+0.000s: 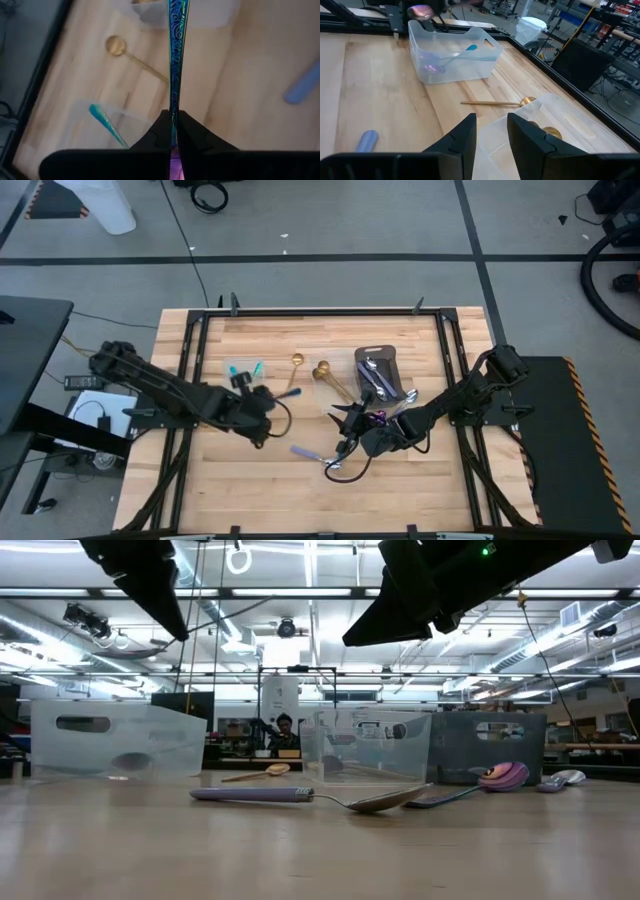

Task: Sort silverware by color (type)
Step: Put the blue spoon into the left transparent bin

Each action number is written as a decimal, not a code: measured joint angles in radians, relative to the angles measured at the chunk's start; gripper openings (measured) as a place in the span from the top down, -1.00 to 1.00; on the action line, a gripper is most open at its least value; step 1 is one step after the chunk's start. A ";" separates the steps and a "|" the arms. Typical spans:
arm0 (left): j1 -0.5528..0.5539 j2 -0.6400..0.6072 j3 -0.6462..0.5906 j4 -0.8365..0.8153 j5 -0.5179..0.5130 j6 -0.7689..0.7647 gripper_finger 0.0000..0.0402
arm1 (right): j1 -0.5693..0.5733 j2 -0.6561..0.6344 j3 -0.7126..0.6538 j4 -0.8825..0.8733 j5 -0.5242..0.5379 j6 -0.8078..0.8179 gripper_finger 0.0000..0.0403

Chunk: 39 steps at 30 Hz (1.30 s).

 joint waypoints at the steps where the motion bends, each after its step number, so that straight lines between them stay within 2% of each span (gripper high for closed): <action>1: -0.001 -0.027 -0.022 0.016 -0.014 -0.011 0.91 | 0.000 0.000 0.000 0.001 0.000 0.000 0.40; 12: -0.003 -0.337 -0.298 0.209 -0.106 -0.128 0.91 | 0.000 0.000 0.000 0.003 -0.002 0.000 0.40; 18: 0.004 -0.438 -0.399 0.236 -0.164 -0.187 0.91 | 0.000 0.000 0.000 0.002 -0.003 -0.001 0.40; 23: 0.012 -0.464 -0.469 0.240 -0.208 -0.245 0.91 | 0.000 0.000 0.000 0.002 -0.003 -0.003 0.40; 28: 0.030 -0.463 -0.534 0.245 -0.210 -0.287 0.91 | 0.000 0.000 0.000 0.002 -0.003 -0.003 0.40; 39: 0.033 -0.463 -0.658 0.267 -0.148 -0.442 0.91 | 0.000 0.000 0.000 0.002 -0.007 -0.003 0.40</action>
